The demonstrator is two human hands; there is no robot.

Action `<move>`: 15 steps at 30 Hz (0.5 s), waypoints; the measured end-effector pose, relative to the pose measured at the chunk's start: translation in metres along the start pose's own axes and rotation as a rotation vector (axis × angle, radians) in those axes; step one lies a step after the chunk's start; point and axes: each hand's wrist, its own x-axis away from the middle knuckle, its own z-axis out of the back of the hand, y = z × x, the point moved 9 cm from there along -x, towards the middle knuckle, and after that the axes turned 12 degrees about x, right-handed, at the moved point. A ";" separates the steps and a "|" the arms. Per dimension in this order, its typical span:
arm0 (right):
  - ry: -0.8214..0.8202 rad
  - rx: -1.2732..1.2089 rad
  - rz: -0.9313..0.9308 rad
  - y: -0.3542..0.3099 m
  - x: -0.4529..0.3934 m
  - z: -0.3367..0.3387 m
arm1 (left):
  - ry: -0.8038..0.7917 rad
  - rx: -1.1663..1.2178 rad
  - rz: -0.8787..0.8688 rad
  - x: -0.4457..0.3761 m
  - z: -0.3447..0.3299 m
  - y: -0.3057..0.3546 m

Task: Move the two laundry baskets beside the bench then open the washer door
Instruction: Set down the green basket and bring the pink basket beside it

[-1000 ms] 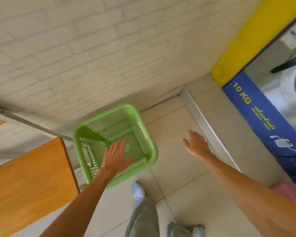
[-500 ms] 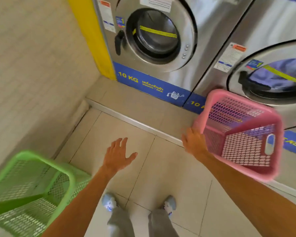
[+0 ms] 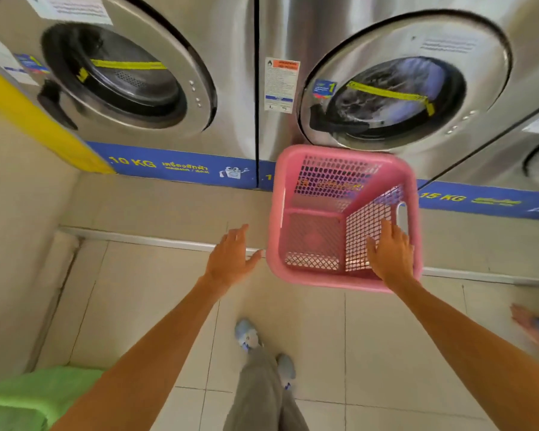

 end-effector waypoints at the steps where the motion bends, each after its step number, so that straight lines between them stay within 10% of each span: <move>1: -0.014 -0.016 -0.034 0.011 -0.004 -0.002 | -0.012 0.003 -0.009 -0.010 -0.004 0.006; 15: -0.051 -0.145 -0.273 0.096 -0.092 -0.035 | -0.036 0.090 0.075 -0.115 -0.033 0.034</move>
